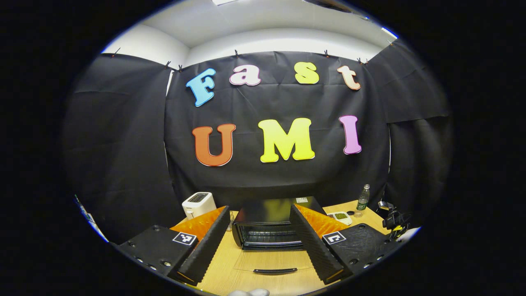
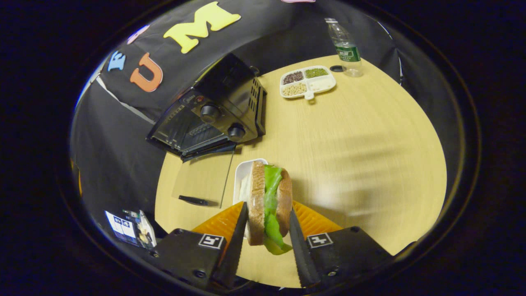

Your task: Open the electric oven with the left hand, put the food in, and close the electric oven.

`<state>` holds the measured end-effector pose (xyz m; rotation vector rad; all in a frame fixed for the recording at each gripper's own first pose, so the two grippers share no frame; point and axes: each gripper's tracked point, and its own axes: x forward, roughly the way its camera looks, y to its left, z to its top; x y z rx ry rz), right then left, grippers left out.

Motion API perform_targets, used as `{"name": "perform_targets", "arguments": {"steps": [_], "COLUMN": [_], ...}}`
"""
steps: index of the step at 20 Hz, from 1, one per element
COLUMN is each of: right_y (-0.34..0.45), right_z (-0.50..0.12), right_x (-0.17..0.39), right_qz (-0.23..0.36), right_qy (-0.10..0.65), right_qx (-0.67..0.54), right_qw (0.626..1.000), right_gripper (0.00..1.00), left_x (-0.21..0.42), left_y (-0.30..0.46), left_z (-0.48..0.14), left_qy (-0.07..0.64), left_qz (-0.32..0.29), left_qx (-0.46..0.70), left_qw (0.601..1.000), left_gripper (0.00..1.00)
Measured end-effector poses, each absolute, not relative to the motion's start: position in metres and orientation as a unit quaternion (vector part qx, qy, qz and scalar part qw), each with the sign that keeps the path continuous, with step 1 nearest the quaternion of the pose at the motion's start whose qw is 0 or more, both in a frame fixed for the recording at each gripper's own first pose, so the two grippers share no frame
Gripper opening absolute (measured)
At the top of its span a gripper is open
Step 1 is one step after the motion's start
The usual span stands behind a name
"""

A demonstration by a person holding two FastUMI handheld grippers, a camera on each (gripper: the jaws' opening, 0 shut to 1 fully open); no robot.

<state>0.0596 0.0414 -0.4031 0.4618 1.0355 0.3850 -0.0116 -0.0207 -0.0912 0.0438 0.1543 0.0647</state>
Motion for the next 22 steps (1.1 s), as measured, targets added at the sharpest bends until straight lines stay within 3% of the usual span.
{"name": "perform_targets", "arguments": {"steps": [2, 7, 8, 16, 17, 21, 22], "right_y": [0.044, 0.049, 0.049, 0.099, 0.110, 0.160, 0.172], "right_z": [-0.399, -0.390, -0.385, -0.312, -0.310, -0.311, -0.314], "right_x": [0.059, 0.056, 0.055, 0.075, 0.077, 0.092, 0.097], "right_qz": [0.195, 0.196, 0.195, 0.207, 0.209, 0.197, 0.191], "right_qy": [0.485, 0.479, 0.474, 0.399, 0.392, 0.368, 0.361], "right_qx": [0.221, 0.222, 0.219, 0.294, 0.309, 0.403, 0.430], "right_qw": [0.823, 0.826, 0.830, 0.844, 0.841, 0.814, 0.806], "right_gripper": [0.42, 0.34, 0.34, 0.38, 0.34, 0.38, 0.34], "left_x": [-0.008, -0.002, -0.002, -0.003, -0.003, -0.007, -0.007], "left_y": [-0.023, -0.024, -0.022, 0.004, 0.006, 0.016, 0.020], "left_z": [-0.095, -0.097, -0.097, -0.089, -0.089, -0.092, -0.093], "left_qy": [0.081, 0.085, 0.084, 0.078, 0.076, 0.085, 0.087], "left_qz": [0.029, 0.020, 0.019, 0.016, 0.015, 0.002, -0.001], "left_qx": [0.023, 0.016, 0.015, 0.019, 0.019, 0.025, 0.029], "left_qw": [0.996, 0.996, 0.996, 0.997, 0.997, 0.996, 0.996], "left_gripper": [0.89, 0.89, 0.95, 0.95, 0.95, 0.95, 0.95]}}
